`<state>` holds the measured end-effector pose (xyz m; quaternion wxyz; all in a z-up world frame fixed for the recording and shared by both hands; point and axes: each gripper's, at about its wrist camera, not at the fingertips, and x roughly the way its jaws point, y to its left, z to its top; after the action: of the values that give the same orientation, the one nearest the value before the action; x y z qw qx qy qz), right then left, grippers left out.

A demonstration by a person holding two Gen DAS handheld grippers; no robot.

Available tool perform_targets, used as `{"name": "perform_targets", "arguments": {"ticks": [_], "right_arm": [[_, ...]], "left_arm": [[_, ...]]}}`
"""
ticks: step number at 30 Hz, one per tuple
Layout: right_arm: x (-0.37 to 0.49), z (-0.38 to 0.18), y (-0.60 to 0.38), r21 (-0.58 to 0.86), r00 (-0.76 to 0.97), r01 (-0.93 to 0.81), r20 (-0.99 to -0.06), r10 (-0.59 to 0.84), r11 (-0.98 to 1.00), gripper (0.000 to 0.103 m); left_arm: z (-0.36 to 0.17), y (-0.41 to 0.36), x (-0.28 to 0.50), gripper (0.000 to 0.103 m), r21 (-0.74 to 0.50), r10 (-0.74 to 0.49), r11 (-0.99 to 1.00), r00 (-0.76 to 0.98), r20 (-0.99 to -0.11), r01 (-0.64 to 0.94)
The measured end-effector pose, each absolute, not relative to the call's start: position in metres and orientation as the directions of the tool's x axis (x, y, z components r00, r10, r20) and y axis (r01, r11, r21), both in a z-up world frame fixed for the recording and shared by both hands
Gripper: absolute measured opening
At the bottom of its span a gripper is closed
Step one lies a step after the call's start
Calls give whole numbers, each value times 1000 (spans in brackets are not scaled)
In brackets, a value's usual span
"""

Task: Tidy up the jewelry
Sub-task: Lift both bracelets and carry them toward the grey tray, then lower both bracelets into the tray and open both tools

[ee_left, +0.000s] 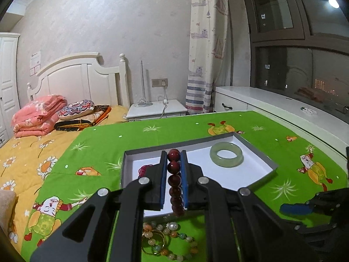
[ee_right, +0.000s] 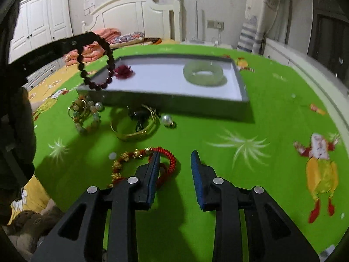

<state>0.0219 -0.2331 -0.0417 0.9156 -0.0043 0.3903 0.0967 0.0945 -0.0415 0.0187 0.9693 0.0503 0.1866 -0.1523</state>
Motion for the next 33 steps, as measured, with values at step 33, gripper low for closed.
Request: {"name": "perform_targets", "arguments": {"ticks": [33], "right_arm": [[108, 37, -189, -97, 852, -193, -510, 118, 976, 6]], "left_arm": [[21, -26, 126, 12, 14, -259, 957, 873, -414, 290]]}}
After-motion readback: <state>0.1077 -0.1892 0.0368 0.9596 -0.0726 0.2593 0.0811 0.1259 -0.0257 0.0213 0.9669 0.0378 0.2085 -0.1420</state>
